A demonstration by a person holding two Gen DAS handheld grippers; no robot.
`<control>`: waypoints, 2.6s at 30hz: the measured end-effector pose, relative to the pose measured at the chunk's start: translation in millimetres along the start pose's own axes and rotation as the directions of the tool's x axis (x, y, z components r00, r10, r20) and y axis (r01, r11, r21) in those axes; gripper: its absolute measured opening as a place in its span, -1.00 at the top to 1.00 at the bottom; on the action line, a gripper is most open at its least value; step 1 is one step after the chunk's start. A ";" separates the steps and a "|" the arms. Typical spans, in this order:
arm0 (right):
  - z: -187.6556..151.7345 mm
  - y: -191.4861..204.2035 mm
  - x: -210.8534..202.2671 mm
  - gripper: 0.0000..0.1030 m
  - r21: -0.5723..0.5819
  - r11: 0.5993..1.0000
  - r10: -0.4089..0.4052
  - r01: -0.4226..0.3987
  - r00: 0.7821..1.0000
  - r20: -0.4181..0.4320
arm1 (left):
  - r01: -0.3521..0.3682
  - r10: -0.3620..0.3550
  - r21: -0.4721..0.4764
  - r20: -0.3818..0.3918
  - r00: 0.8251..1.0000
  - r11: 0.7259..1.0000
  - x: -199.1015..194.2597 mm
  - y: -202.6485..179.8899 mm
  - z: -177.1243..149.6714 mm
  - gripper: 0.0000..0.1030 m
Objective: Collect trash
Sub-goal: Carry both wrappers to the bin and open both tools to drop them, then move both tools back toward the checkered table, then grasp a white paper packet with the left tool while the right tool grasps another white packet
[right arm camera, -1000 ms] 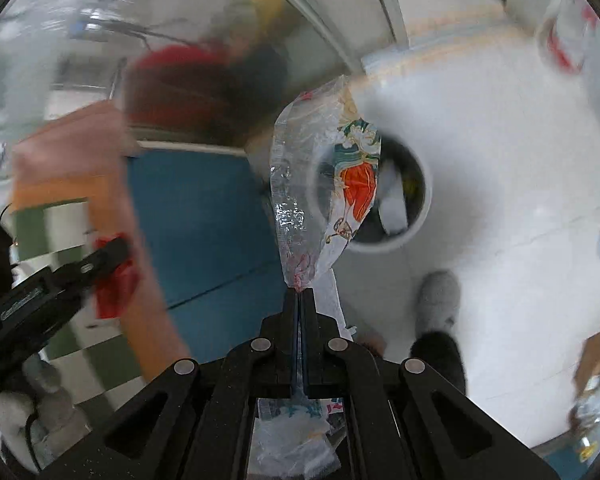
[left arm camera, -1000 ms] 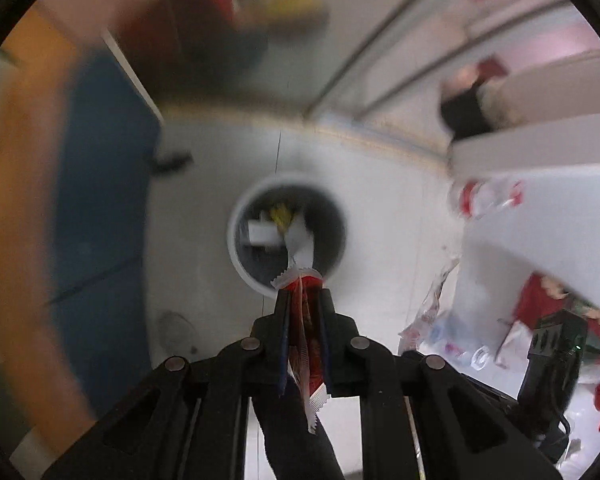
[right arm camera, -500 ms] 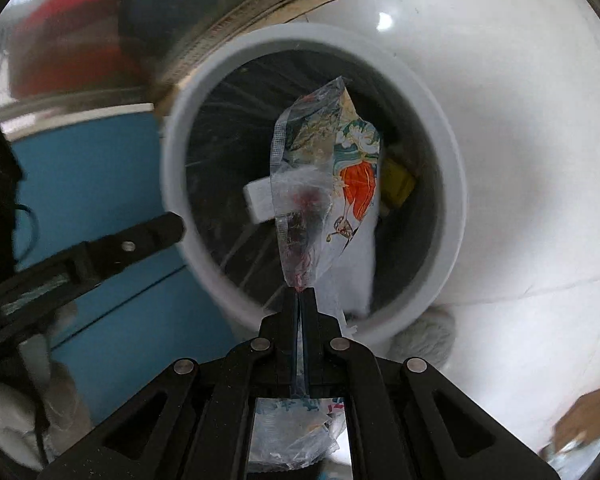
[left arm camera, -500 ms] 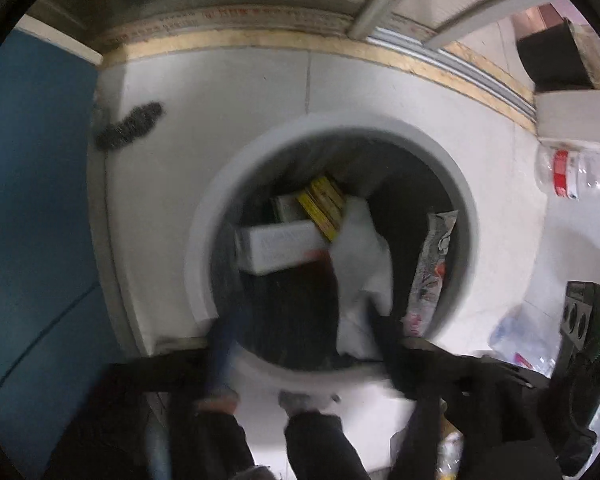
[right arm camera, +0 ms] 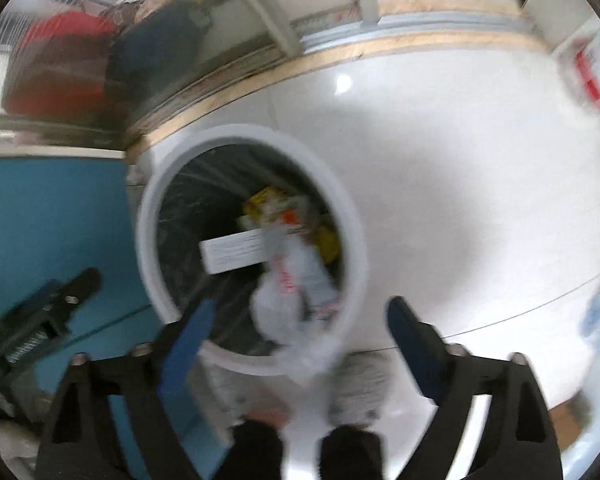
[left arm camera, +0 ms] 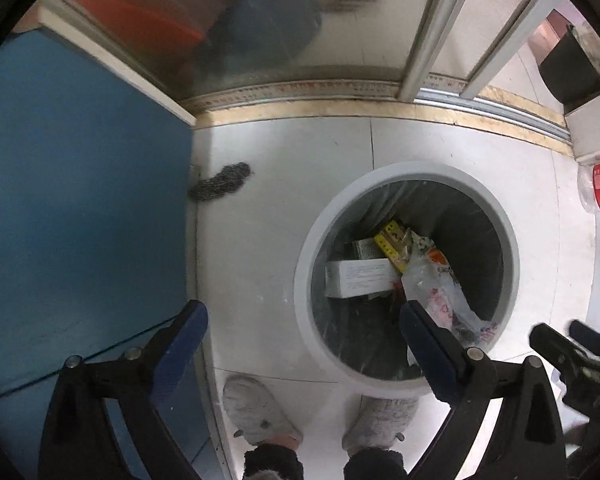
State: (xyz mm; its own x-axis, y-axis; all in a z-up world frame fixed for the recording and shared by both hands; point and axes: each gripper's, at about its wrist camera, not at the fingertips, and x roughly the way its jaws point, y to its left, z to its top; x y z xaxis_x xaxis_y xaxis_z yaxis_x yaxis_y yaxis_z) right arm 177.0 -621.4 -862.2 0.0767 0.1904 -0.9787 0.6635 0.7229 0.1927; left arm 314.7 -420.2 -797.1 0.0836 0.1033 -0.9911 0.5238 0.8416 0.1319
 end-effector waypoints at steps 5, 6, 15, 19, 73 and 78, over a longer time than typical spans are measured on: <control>-25.0 7.2 -43.7 -1.00 -0.054 0.993 -0.101 0.105 0.993 0.059 | -0.007 0.007 -0.004 0.016 1.000 1.000 -34.1 -0.7 -19.1 -0.91; -28.8 7.6 -53.0 -1.00 -0.054 0.992 -0.109 0.112 0.992 0.067 | -0.006 0.006 0.000 0.022 1.000 1.000 -44.1 -1.1 -22.8 -0.91; -76.3 19.4 -185.3 -1.00 -0.049 0.987 -0.139 0.151 0.973 0.185 | 0.031 -0.030 -0.001 0.077 0.997 1.000 -163.7 1.7 -56.1 -0.91; -101.7 27.4 -262.9 -1.00 -0.059 0.986 -0.137 0.156 0.961 0.241 | 0.055 -0.056 0.007 0.098 0.994 0.998 -229.9 3.3 -72.5 -0.91; -84.2 672.4 -356.7 -1.00 -0.632 0.775 0.084 -0.019 0.994 0.072 | 0.029 -0.016 -0.503 0.029 0.999 0.864 -318.2 576.7 -147.6 -0.80; -80.2 699.0 -324.5 -1.00 -0.641 0.766 0.013 0.055 0.995 0.100 | 0.107 -0.056 -0.524 0.112 0.992 0.845 -318.5 579.5 -152.3 -0.22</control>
State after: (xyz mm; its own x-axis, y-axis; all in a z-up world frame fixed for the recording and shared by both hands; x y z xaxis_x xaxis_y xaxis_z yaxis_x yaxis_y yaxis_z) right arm 556.3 -124.6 -404.3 0.1594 0.1318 -0.9784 0.0353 0.9896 0.1391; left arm 462.5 115.3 -407.5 0.1491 -0.0039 -0.9888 0.0077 1.0000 -0.0028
